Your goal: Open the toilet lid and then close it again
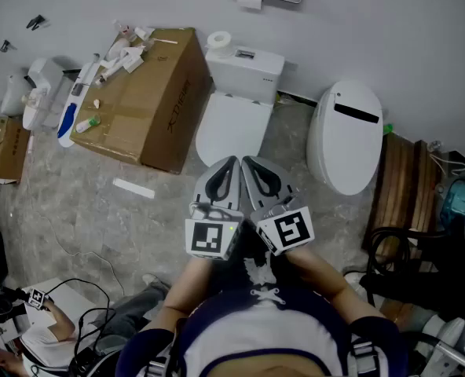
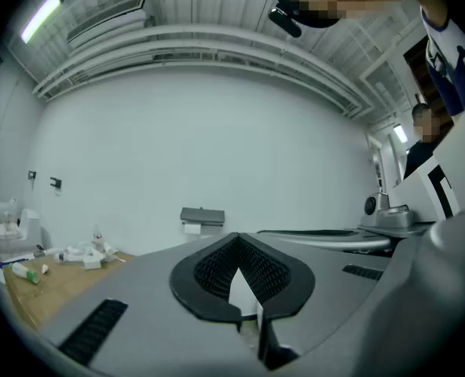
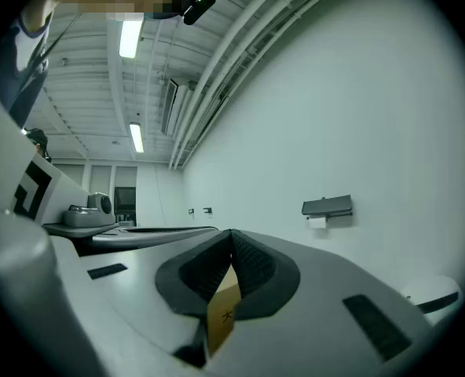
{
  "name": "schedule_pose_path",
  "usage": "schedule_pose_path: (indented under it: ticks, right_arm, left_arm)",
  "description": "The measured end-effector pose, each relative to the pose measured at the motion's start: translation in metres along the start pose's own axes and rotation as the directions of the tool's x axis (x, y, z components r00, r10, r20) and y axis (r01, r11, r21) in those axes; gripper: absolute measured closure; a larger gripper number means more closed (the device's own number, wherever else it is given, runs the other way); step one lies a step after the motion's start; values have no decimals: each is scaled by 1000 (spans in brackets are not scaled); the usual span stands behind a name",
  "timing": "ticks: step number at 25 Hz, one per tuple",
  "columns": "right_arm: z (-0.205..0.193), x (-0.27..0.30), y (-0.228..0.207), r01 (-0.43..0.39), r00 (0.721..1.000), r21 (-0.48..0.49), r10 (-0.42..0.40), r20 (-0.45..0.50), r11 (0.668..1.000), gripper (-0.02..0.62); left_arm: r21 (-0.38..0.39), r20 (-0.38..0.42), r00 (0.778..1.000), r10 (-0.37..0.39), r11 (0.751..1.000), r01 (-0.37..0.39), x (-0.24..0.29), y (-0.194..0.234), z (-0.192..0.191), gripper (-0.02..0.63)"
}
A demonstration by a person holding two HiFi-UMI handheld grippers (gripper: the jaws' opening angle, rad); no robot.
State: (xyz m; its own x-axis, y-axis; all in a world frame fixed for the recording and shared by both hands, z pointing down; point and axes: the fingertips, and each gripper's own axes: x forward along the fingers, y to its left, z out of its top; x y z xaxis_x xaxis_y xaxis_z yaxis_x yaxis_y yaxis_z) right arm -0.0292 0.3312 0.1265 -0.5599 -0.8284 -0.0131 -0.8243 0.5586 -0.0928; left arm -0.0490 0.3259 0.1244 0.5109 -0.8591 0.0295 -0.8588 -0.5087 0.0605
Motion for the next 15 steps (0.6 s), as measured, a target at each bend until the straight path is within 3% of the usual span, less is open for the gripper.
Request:
schedule_pose_path:
  ticks: [9,15]
  right_arm:
    - [-27,4,8,12,999,25,-11,-36,1000,588]
    - [-58,1,2,69,993,71,-61,-101,995,586]
  left_arm:
    - [-31,2,1000,-26,999,26,-7,20,-17,600]
    - [-6,-78,996,-43,999,42,-21,53,-54,600]
